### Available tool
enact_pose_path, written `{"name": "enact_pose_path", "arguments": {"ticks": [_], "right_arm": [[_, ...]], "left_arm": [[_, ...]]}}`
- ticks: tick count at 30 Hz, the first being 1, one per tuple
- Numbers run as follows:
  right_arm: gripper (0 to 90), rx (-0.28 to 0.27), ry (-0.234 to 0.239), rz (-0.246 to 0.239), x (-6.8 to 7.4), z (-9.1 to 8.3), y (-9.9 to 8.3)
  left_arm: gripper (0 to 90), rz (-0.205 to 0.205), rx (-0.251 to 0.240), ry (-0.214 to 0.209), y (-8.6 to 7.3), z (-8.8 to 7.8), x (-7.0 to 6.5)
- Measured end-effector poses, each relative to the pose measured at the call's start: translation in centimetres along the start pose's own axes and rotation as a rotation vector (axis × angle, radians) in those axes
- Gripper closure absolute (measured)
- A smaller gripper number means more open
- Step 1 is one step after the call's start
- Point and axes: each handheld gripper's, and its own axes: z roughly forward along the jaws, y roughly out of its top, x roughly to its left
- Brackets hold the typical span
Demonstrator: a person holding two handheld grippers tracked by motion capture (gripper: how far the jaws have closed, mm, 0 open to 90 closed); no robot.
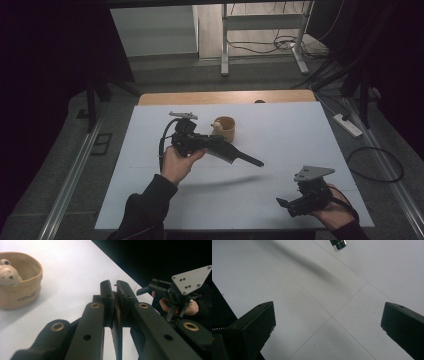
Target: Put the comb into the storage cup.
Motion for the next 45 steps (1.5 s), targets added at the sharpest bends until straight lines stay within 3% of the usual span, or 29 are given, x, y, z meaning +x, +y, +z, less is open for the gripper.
{"name": "enact_pose_path", "arguments": {"ticks": [22,30,45], "right_arm": [[0.0,0.002,-0.007,0.051,-0.9,-1.1,-1.5],[0.0,-0.003,-0.047,0.067,-1.2,-1.7,-2.2],[0.0,0.001,-0.074,0.123,-1.8,-2.7,-3.3]], "left_arm": [[83.5,-0.001,-0.026,0.077,2.2,-1.8,1.2],[83.5,-0.002,-0.036,0.101,3.1,-2.5,1.6],[83.5,-0.015,-0.059,0.145,4.7,-3.6,2.5]]}}
